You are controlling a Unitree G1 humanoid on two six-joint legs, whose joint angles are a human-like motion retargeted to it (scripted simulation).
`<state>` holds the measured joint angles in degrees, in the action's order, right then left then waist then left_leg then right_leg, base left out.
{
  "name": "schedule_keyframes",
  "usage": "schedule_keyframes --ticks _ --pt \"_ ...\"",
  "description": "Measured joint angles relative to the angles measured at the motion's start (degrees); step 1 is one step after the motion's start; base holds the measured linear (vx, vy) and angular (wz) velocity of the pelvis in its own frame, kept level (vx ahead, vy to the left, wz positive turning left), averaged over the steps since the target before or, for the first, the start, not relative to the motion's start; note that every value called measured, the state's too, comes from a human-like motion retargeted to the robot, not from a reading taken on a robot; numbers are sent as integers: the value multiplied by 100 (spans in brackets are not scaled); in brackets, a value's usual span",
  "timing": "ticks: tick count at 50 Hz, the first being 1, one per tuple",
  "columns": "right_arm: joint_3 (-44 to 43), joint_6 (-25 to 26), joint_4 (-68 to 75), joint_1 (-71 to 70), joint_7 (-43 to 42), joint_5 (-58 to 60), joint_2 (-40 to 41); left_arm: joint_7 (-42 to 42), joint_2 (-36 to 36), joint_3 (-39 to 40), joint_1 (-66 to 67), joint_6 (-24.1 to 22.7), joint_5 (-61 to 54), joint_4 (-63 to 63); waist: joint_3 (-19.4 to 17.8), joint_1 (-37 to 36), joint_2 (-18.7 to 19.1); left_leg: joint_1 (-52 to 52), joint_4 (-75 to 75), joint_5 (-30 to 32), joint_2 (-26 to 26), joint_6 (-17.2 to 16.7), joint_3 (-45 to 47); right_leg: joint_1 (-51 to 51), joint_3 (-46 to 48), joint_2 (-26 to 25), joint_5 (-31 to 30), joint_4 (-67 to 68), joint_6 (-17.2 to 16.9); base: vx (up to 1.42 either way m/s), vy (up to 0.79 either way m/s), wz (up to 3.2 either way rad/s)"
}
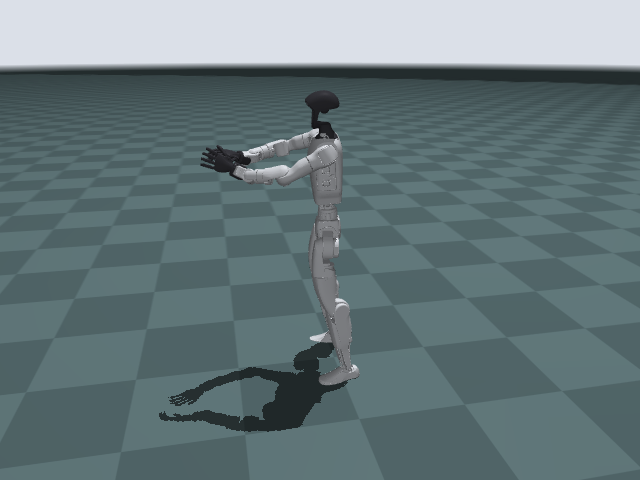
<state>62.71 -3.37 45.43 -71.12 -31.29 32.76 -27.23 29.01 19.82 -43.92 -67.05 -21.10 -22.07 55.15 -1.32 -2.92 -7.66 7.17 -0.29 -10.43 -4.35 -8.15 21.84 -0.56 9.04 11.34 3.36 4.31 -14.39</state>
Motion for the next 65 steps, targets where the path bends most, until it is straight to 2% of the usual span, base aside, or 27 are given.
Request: schedule_keyframes --ticks 9,15,23,30,38,47,52,65 --pt "-1612 46 -119 3341 315 -751 263 -182 922 -81 -536 -42 -1179 -1465 88 106 318 52 -9 -29 61 33 -103 -107 107 77 110 22 34 0 0 0" --pt "-2372 198 388 5072 1176 -2472 282 -376 1435 -288 -1193 -180 -1794 -2683 154 71 513 17 -12 -26 96 7 -180 -137 205 125 144 5 24 0 0 0" --pt "-3386 376 1079 6395 1703 -4437 -14 -426 1889 -433 -2533 -410 -1520 -4286 229 -14 687 -96 -17 0 118 -60 -271 -99 320 159 144 -14 -16 0 0 0" --pt "-3955 394 1653 6925 1689 -4898 -151 -78 2001 -483 -3758 -580 -804 -5184 281 -12 802 -211 -36 37 122 -116 -318 -43 380 161 105 -77 -39 0 0 0" --pt "-4324 378 1678 7144 1858 -4879 -143 483 2257 -572 -4644 -677 -58 -6070 318 68 927 -300 -61 69 99 -174 -294 53 370 131 64 -110 -60 0 0 0" --pt "-4311 158 1197 7300 2082 -4294 -171 1391 2991 -870 -5417 -464 2259 -7005 447 119 1061 -378 -75 91 -18 -295 -188 178 301 -7 4 -149 -61 0 0 0" --pt "-4156 85 1167 7276 2207 -3968 -203 1786 3247 -1015 -5820 -194 3306 -7062 570 84 1094 -418 -78 95 -79 -343 -142 238 274 -78 -18 -166 -61 0 0 0" --pt "-4128 -77 1107 7079 2263 -3855 -335 2291 3488 -1319 -6783 264 4355 -6389 839 -57 1126 -491 -76 95 -184 -424 -72 347 234 -197 -32 -171 -61 0 0 0"
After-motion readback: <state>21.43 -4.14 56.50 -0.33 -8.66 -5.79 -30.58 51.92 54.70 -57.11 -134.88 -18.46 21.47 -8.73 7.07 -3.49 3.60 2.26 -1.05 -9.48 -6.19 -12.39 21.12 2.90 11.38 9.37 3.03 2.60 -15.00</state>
